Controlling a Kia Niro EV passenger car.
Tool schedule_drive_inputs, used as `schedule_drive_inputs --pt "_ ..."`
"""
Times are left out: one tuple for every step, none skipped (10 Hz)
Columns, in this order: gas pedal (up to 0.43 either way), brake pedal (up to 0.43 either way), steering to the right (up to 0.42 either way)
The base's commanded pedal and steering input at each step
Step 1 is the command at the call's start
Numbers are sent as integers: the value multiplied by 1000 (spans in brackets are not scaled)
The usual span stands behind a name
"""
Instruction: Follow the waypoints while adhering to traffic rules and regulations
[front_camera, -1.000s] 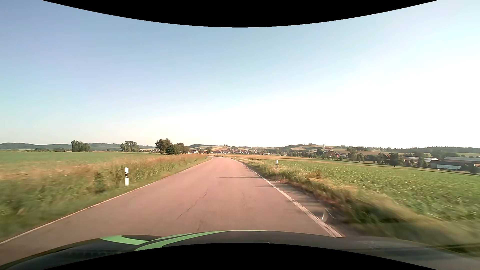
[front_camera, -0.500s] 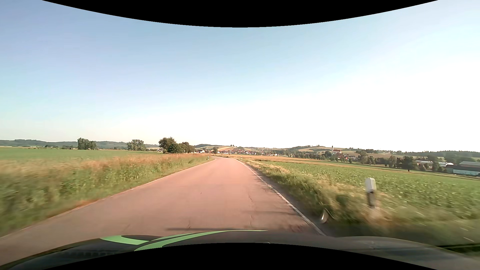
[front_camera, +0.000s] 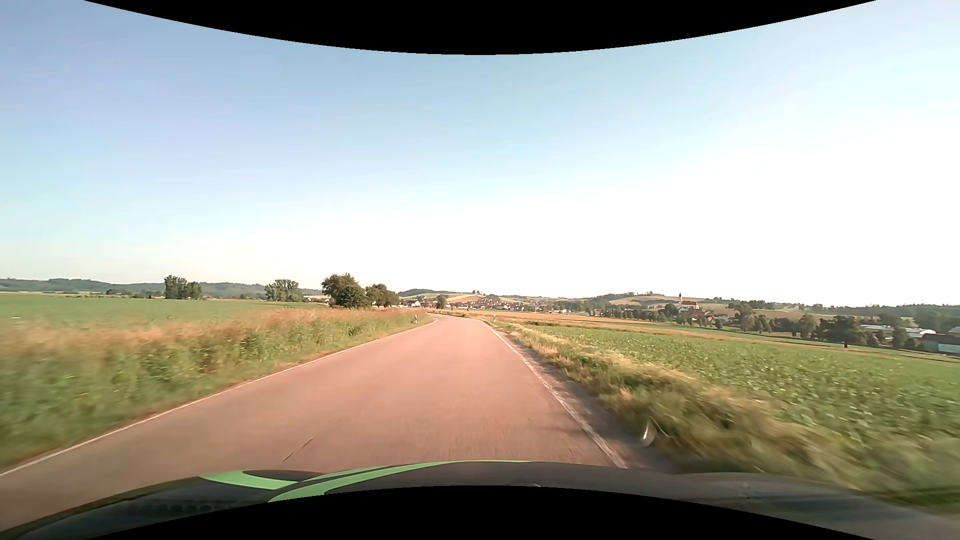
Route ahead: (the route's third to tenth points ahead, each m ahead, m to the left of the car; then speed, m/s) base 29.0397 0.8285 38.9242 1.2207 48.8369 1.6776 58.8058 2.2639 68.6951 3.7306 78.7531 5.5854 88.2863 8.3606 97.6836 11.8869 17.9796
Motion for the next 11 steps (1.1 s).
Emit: schedule_drive_inputs --pt "0 0 -14" --pt "0 0 -14" --pt "0 0 -13" --pt "0 0 -11" --pt "0 0 -10" --pt "0 0 -7" --pt "0 0 -2" --pt "0 0 -3" --pt "0 0 -4" --pt "0 0 -3" --pt "0 0 -2"
